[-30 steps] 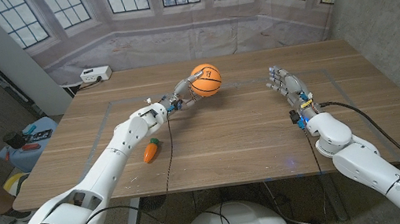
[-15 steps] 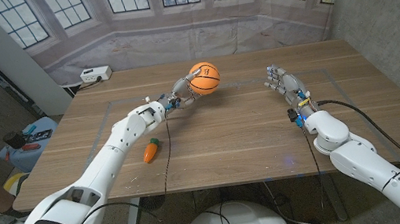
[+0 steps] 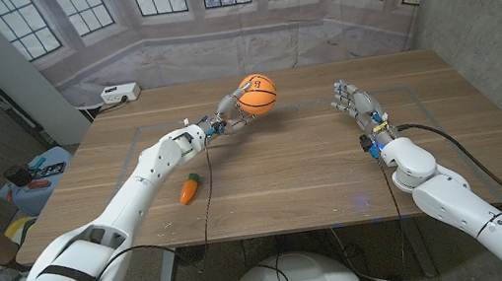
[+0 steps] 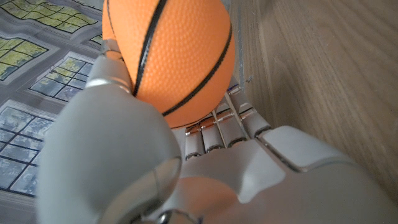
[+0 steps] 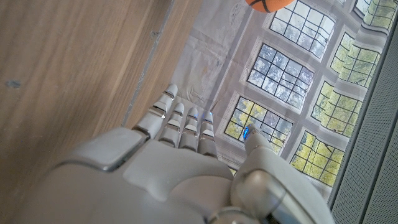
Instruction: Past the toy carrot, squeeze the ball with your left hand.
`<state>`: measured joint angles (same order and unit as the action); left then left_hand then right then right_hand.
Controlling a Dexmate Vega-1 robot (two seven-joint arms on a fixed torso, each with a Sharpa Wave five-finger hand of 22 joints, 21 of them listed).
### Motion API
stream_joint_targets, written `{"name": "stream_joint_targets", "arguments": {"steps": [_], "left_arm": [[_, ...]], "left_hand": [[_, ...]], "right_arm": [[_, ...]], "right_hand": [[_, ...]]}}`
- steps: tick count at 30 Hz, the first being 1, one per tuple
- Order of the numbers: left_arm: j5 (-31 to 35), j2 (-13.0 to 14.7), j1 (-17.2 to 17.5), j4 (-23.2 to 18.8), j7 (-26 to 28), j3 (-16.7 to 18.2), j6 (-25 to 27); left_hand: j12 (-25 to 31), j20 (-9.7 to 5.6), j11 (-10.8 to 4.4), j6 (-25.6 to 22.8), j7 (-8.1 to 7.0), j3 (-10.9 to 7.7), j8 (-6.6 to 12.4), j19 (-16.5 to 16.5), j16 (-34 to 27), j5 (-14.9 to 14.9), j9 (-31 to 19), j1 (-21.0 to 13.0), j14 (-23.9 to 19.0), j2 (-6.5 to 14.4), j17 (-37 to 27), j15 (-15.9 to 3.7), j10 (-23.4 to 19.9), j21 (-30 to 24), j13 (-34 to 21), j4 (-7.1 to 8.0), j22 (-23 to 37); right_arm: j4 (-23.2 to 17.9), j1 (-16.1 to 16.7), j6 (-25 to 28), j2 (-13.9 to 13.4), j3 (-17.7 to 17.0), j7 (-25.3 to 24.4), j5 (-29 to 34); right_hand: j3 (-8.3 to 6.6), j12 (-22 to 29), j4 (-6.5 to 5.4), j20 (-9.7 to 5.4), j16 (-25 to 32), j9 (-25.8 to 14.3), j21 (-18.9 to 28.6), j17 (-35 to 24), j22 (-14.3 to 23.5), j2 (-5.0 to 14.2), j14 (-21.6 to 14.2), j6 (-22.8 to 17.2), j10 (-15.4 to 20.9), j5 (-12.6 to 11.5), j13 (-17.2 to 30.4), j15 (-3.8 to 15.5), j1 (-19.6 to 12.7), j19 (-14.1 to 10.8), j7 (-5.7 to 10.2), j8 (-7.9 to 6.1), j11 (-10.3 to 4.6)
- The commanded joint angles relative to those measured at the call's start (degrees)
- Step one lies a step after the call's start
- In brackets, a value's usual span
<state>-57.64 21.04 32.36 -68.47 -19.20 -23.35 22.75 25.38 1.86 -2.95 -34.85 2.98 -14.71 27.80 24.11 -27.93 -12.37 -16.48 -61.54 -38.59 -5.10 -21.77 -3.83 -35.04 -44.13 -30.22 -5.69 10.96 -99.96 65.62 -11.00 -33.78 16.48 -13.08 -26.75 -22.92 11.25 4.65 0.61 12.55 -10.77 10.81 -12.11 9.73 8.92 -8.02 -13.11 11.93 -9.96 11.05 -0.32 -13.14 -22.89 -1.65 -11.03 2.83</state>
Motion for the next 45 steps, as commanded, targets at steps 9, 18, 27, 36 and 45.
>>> {"name": "stream_joint_targets", "arguments": {"steps": [9,18,27,36,45], "left_arm": [[0.0,0.7,-0.5,0.7,-4.5,0.0,1.0],[-0.2,1.0,-0.6,1.3,-6.8,-0.2,1.2],[0.1,1.3,-0.7,1.8,-8.7,-0.4,0.7],[-0.3,1.4,-0.1,1.4,-8.5,0.2,0.6],[-1.2,2.1,1.1,-0.2,-8.1,1.0,0.6]], "left_hand": [[-2.4,1.71,1.32,3.3,0.99,-0.23,-2.68,-3.3,2.8,-0.5,1.0,-3.8,-0.8,7.5,0.8,-2.63,3.3,1.1,0.8,1.57,-0.1],[-3.9,2.44,2.56,6.2,1.44,0.17,-4.87,-5.7,4.5,-0.4,1.9,-1.2,1.9,7.4,1.2,-0.77,6.2,2.0,0.8,2.11,-0.2],[-5.2,3.30,4.25,9.8,1.54,0.37,-7.18,-7.6,5.9,-0.3,2.5,0.5,4.3,7.3,1.4,0.86,9.0,2.9,0.8,2.13,-0.2],[-5.8,3.54,4.76,11.1,1.85,0.39,-8.16,-8.7,6.5,-0.3,2.8,1.3,5.1,7.2,1.6,1.32,10.2,3.4,0.8,2.05,-0.2],[-6.4,3.87,5.21,12.0,2.37,0.51,-8.96,-9.6,7.2,-0.2,3.1,2.2,6.5,7.2,1.6,2.23,11.4,3.9,0.7,2.10,-0.2]], "right_arm": [[0.4,-0.6,-0.5,-0.1,0.4,0.4,0.3],[-0.2,-0.2,-0.3,-0.4,0.4,0.4,0.4],[-0.5,-0.1,0.0,-0.7,0.4,0.6,0.3],[0.0,-0.9,0.2,-1.0,0.7,1.5,0.2],[1.1,-2.2,0.0,-0.8,1.3,2.8,0.0]], "right_hand": [[0.14,0.2,0.12,0.36,0.2,-0.1,0.4,-0.2,0.1,0.01,-0.3,-0.1,0.3,-0.1,0.3,-0.16,-0.9,-0.3,-0.43,-0.13,0.40],[0.15,0.2,0.12,0.34,0.2,-0.1,0.4,-0.2,0.1,0.02,-0.3,-0.2,0.3,-0.1,0.3,-0.14,-0.9,-0.3,-0.32,-0.13,0.36],[0.16,0.2,0.15,0.33,0.2,-0.1,0.4,-0.2,0.1,0.00,-0.3,-0.2,0.3,-0.1,0.3,-0.14,-0.9,-0.3,-0.24,-0.12,0.34],[0.17,0.2,0.18,0.37,0.2,0.0,0.4,-0.2,0.1,-0.01,-0.3,-0.1,0.3,-0.1,0.3,-0.17,-1.0,-0.3,-0.23,-0.10,0.35],[0.19,0.2,0.22,0.43,0.2,0.0,0.4,-0.2,0.1,-0.05,-0.3,-0.1,0.3,-0.1,0.3,-0.24,-1.0,-0.4,-0.23,-0.10,0.34]]}}
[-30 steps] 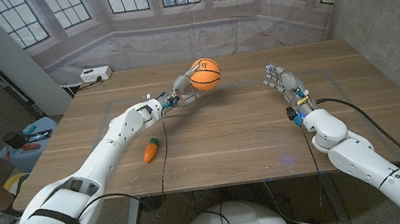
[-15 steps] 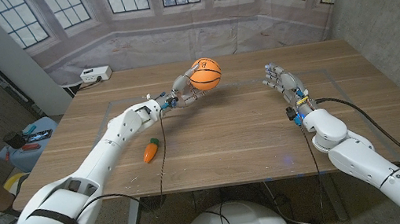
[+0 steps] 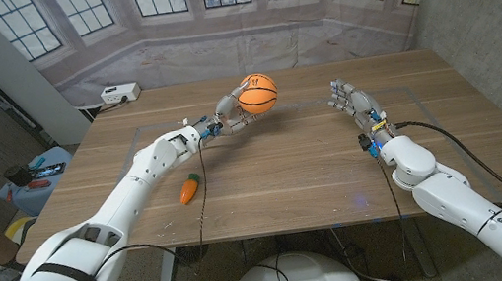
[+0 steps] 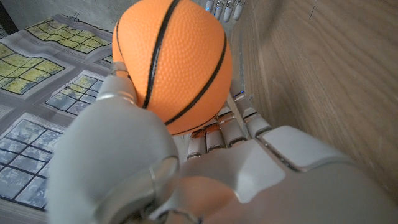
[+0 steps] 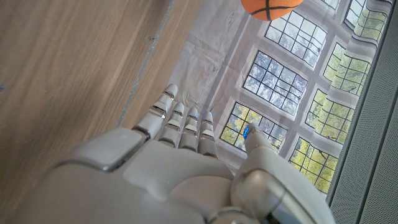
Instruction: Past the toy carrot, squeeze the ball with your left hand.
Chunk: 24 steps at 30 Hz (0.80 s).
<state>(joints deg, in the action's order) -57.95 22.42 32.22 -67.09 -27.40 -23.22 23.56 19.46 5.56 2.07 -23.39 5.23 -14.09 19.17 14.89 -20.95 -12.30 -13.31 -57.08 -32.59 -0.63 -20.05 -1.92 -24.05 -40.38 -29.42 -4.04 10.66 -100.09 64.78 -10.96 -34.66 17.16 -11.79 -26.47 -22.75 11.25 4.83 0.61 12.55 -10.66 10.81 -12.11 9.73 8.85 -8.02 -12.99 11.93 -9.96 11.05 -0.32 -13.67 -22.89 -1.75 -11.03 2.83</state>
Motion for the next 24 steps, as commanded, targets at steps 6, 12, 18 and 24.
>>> {"name": "stream_joint_targets", "arguments": {"steps": [6,12,18,24], "left_arm": [[-1.3,0.8,1.3,-1.6,-0.5,1.1,-0.2],[-1.9,0.8,1.2,-1.2,-1.3,1.2,0.2],[-2.0,1.0,1.2,-1.0,-2.1,1.3,0.0],[-1.8,1.2,0.7,-0.4,-3.2,1.0,0.2]], "left_hand": [[-0.9,0.55,0.73,1.2,0.59,0.25,-0.97,-1.2,0.7,-0.2,0.1,-0.9,1.6,2.6,-0.1,1.00,1.2,0.6,-0.1,0.76,0.2],[-1.3,1.03,1.33,1.8,0.94,0.37,-1.52,-2.2,1.1,-0.1,0.2,0.2,2.3,2.8,-0.1,1.52,2.1,1.1,-0.2,1.06,0.2],[-1.7,1.23,2.02,3.3,1.20,0.49,-2.46,-3.0,1.6,0.0,0.3,1.1,3.3,2.7,-0.1,2.16,2.9,1.5,-0.2,1.14,0.2],[-2.3,1.76,2.68,4.4,1.36,0.67,-3.20,-3.9,2.1,0.1,0.4,2.0,4.5,2.6,-0.1,2.92,4.2,2.0,-0.2,1.21,0.2]], "right_arm": [[1.6,-2.0,0.0,0.1,0.9,1.8,-0.2],[1.7,-2.4,0.2,0.0,1.1,2.0,-0.2],[1.7,-2.7,0.7,0.0,1.4,2.1,-0.2],[1.9,-3.0,0.9,0.0,1.7,2.2,-0.2]], "right_hand": [[0.04,0.1,0.06,0.43,0.2,-0.1,0.4,-0.2,0.1,0.00,-0.3,-0.3,0.1,-0.1,0.3,-0.24,-0.5,-0.4,-0.16,-0.10,0.34],[0.06,0.2,0.06,0.38,0.2,-0.1,0.4,-0.2,0.1,-0.01,-0.3,-0.2,0.2,-0.1,0.3,-0.23,-0.5,-0.4,-0.22,-0.09,0.29],[0.08,0.1,0.06,0.36,0.2,-0.1,0.4,-0.2,0.1,-0.02,-0.2,-0.2,0.1,-0.1,0.3,-0.23,-0.5,-0.4,-0.19,-0.08,0.30],[0.08,0.1,0.11,0.34,0.1,-0.1,0.4,-0.2,0.1,-0.03,-0.2,-0.2,0.0,-0.1,0.3,-0.25,-0.6,-0.5,-0.23,-0.07,0.29]]}}
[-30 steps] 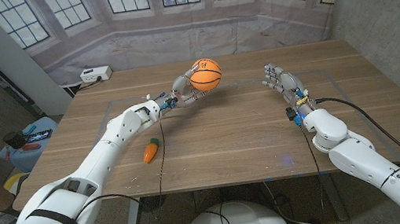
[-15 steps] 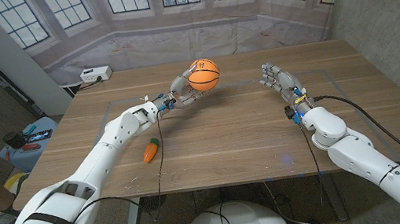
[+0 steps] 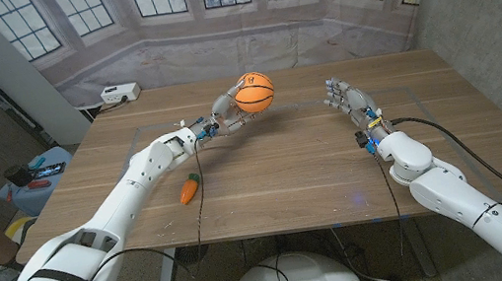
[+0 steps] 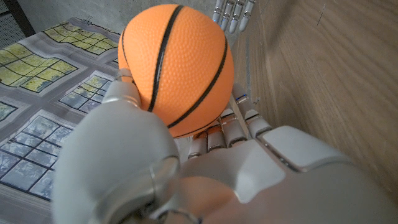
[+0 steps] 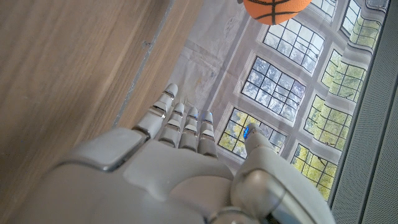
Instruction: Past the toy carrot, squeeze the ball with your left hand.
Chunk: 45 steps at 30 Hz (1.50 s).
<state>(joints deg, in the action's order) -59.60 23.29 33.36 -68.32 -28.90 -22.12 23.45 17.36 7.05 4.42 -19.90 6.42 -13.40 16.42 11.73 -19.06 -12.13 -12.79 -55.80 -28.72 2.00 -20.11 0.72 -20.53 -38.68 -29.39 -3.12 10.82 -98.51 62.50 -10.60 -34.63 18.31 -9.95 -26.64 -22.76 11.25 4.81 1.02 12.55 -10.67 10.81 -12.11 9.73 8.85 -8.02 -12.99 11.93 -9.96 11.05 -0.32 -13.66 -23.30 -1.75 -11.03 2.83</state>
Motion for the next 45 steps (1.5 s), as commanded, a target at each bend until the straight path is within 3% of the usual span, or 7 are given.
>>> {"name": "stream_joint_targets", "arguments": {"steps": [1,4,15,23,26,45], "left_arm": [[-0.2,0.3,-0.4,0.9,-1.9,-0.1,0.2],[-0.1,0.3,-0.7,1.4,-2.5,-0.2,0.2],[-0.5,-0.2,-0.9,2.3,-3.4,-0.2,0.8],[-0.7,-0.5,-1.1,3.2,-4.4,-0.2,0.9],[-0.9,-0.7,-1.2,3.6,-4.5,0.0,1.0],[0.0,-1.9,-2.8,6.8,-6.2,-0.3,0.7]], "left_hand": [[-0.4,0.25,0.57,1.0,0.14,-0.03,-0.52,-0.8,0.2,-0.1,-0.2,0.8,0.6,-0.1,-0.1,0.28,1.0,0.3,-0.2,0.24,0.1],[-0.6,1.09,0.70,1.5,0.28,0.08,-0.90,-1.9,0.5,0.0,-0.1,1.3,1.2,-0.2,-0.1,0.50,1.4,0.8,-0.2,0.24,0.1],[-1.3,1.84,1.75,3.3,0.98,0.19,-2.05,-3.0,1.1,0.1,0.0,2.5,2.6,-0.2,-0.1,1.63,3.1,1.5,-0.3,0.27,0.2],[-1.7,2.43,2.16,4.5,0.55,0.21,-2.79,-4.0,1.5,0.2,0.0,3.1,3.4,-0.2,-0.2,2.10,3.9,2.0,-0.4,0.21,0.2],[-2.0,2.55,2.51,5.3,-0.28,0.15,-3.25,-4.2,1.7,0.3,0.0,3.4,3.8,-0.2,-0.2,2.36,4.5,2.2,-0.4,0.07,0.2],[-3.4,3.74,4.25,9.3,0.07,-0.11,-4.92,-6.9,3.1,0.4,0.2,5.1,7.5,0.2,-0.5,4.51,8.4,3.8,-0.7,-0.47,0.4]], "right_arm": [[0.3,-0.8,0.6,0.0,0.6,0.4,0.0],[0.2,-0.8,0.8,-0.1,0.6,0.3,0.0],[-0.1,-0.5,1.2,-0.5,0.4,0.4,-0.4],[-0.1,-0.5,1.7,-0.7,0.5,0.5,-0.6],[-0.1,-0.5,1.9,-0.8,0.5,0.6,-0.8],[0.9,-1.7,2.4,-0.8,0.9,1.4,-1.2]], "right_hand": [[0.09,0.1,0.13,-0.06,0.2,-0.1,0.4,-0.2,0.1,-0.03,-0.2,-0.2,0.0,-0.1,0.3,-0.26,-0.6,-0.1,-0.21,-0.07,0.27],[0.11,0.1,0.13,-0.06,0.2,-0.1,0.4,-0.2,0.1,-0.04,-0.3,-0.1,0.1,-0.1,0.3,-0.27,-0.6,-0.1,-0.27,-0.04,0.26],[0.14,0.1,0.13,-0.01,0.1,-0.1,0.4,-0.2,0.1,-0.03,-0.2,-0.2,0.0,-0.1,0.3,-0.27,-0.6,-0.1,-0.22,-0.08,0.23],[0.15,0.1,0.12,-0.02,0.2,-0.1,0.4,-0.2,0.1,0.00,-0.2,-0.2,0.0,-0.1,0.3,-0.26,-0.6,-0.1,-0.23,-0.07,0.25],[0.16,0.1,0.12,-0.07,0.2,-0.1,0.4,-0.2,0.1,0.00,-0.2,-0.2,0.0,-0.1,0.3,-0.30,-0.6,-0.1,-0.27,-0.06,0.25],[0.17,0.1,0.14,-0.04,0.1,-0.1,0.3,-0.2,0.1,0.04,-0.1,0.0,-0.1,-0.1,0.3,-0.46,-0.7,0.0,-0.31,-0.01,0.30]]}}
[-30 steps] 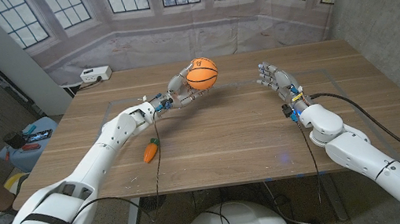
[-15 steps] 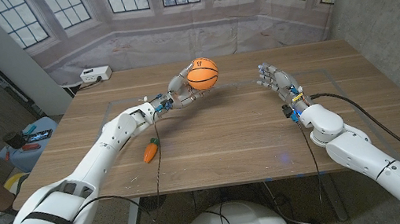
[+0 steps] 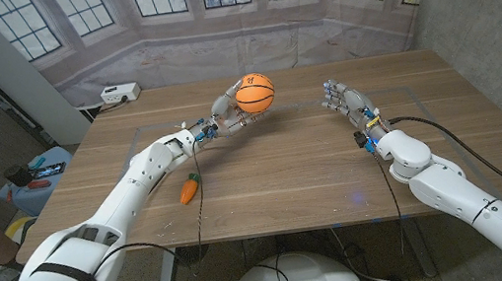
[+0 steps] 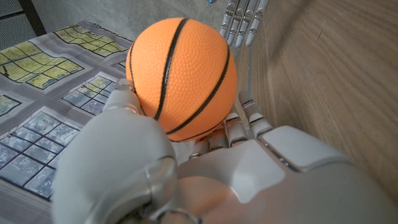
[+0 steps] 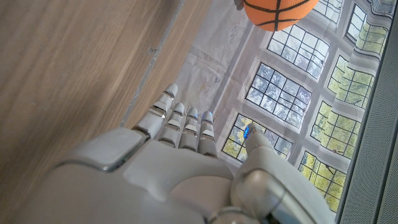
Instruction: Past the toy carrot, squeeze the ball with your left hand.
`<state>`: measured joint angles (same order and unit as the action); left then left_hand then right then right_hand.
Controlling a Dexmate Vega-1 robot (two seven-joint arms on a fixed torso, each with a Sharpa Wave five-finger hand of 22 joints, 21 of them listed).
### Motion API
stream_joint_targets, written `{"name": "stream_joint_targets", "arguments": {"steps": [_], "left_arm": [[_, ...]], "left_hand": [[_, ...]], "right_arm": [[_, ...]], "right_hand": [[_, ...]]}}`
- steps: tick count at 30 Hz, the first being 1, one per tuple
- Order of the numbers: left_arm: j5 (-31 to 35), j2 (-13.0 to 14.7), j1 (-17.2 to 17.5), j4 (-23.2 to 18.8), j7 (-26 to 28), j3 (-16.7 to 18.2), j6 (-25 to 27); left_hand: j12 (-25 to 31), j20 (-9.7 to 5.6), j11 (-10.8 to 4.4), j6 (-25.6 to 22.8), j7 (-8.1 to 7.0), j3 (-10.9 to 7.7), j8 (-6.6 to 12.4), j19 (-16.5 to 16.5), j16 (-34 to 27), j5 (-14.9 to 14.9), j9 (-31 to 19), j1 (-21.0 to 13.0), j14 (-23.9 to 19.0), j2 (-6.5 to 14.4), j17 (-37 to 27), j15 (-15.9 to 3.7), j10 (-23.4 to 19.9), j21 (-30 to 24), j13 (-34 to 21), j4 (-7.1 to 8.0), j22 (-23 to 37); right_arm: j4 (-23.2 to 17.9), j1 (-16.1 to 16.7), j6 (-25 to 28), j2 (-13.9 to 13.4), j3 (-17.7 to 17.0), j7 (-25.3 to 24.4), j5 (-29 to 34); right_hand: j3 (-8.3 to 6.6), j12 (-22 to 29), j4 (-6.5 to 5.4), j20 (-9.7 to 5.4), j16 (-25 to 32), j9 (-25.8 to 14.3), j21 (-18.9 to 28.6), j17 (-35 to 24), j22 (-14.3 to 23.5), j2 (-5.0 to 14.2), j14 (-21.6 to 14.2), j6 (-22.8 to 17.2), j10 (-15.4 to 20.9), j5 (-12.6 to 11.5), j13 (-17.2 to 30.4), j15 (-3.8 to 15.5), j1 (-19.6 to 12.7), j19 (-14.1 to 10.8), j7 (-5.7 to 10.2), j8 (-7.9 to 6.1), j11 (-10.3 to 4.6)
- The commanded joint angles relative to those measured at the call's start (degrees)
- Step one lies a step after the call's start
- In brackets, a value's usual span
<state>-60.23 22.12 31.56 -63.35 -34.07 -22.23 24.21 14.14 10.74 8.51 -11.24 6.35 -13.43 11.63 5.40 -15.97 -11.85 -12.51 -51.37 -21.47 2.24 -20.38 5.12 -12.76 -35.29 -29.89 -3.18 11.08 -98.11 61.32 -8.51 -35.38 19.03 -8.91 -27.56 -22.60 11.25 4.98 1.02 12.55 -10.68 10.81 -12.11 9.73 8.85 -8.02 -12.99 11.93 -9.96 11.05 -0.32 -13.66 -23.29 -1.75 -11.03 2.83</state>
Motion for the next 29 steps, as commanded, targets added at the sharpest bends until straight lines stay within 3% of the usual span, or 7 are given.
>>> {"name": "stream_joint_targets", "arguments": {"steps": [1,9,29], "left_arm": [[0.6,-0.7,-1.0,1.9,-0.9,-0.2,-0.1],[0.7,-1.2,-1.4,2.7,-1.4,-0.2,0.2],[0.5,-1.5,-1.7,4.2,-3.0,0.4,0.2]], "left_hand": [[-0.2,-0.19,-0.04,0.7,-0.27,-0.03,-0.08,-0.5,0.0,0.2,-0.1,0.8,0.2,-0.3,-0.2,-0.06,0.6,0.4,-0.2,-0.60,0.2],[-0.1,-0.24,-0.05,1.5,-1.80,-0.24,-0.12,-0.4,0.0,0.3,0.0,1.1,0.2,-0.3,-0.2,-0.10,0.8,0.6,-0.3,-1.15,0.3],[-0.1,0.18,0.29,2.0,-1.24,-0.70,0.11,-0.4,0.1,0.3,0.0,2.1,0.5,-0.1,-0.4,0.17,1.3,1.1,-0.5,-2.03,0.3]], "right_arm": [[0.6,-0.5,0.3,-0.1,0.1,0.4,-0.3],[0.3,-0.3,0.9,-0.2,0.0,0.2,-0.7],[1.0,-1.5,1.9,-0.1,0.8,0.6,-0.7]], "right_hand": [[0.01,0.1,-0.03,-0.04,0.1,-0.1,0.3,-0.2,0.1,0.04,-0.1,0.0,-0.1,-0.1,0.3,-0.45,-0.7,0.0,-0.31,-0.01,0.32],[0.02,0.1,-0.03,0.01,0.1,-0.1,0.4,-0.2,0.1,0.06,-0.1,0.0,-0.1,-0.1,0.3,-0.45,-0.7,-0.1,-0.31,0.00,0.32],[0.02,0.1,-0.04,0.05,0.1,-0.1,0.3,-0.2,0.1,0.13,-0.1,0.0,0.0,-0.1,0.3,-0.60,-0.8,-0.1,-0.31,-0.02,0.40]]}}
